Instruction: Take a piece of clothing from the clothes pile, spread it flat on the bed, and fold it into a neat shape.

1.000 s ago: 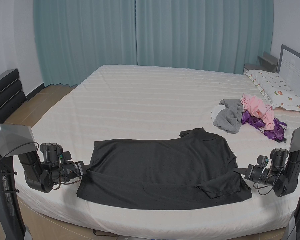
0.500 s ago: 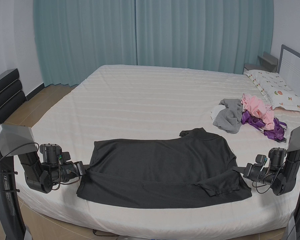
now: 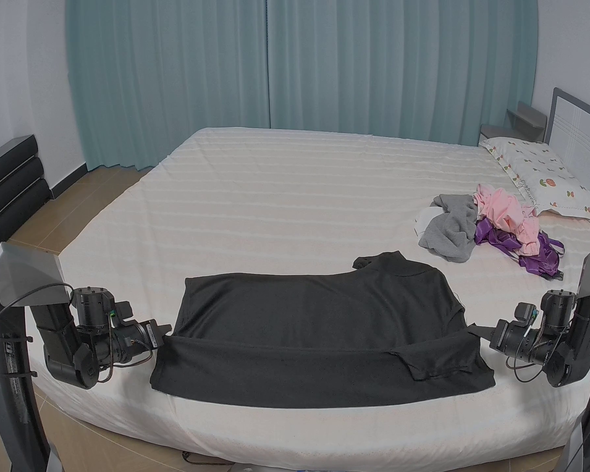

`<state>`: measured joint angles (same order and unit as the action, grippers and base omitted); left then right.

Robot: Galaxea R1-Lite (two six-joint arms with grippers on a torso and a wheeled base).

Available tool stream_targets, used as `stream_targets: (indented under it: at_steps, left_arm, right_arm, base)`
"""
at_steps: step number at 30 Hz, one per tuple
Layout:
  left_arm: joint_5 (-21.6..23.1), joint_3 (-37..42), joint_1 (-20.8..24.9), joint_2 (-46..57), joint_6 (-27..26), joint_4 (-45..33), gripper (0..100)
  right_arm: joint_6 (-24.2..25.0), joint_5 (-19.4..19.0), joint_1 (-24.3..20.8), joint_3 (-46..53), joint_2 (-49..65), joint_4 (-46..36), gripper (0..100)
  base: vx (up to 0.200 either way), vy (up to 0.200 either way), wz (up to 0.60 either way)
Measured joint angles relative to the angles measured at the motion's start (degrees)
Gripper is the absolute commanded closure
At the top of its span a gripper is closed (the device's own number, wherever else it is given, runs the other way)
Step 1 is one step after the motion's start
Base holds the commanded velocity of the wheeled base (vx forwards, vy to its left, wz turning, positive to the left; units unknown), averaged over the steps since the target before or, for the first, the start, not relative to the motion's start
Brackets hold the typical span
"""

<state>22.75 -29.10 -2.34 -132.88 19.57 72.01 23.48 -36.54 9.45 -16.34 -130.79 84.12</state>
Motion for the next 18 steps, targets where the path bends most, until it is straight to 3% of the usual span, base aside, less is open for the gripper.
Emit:
stream_targets:
  at_steps: [17,18]
  left_arm:
    - [0.0,-2.0,0.2,-2.9,0.2,0.2,100]
    - [0.0,-2.1,0.3,-3.1,0.3,0.2,0]
  right_arm:
    - [0.1,0.5,-0.6,-4.2,-3.9,-0.8,100]
    - [0.0,0.5,-0.7,-4.4,-4.2,-0.8,0]
  base:
    - [0.0,0.0,0.0]
    - [0.0,0.0,0.0]
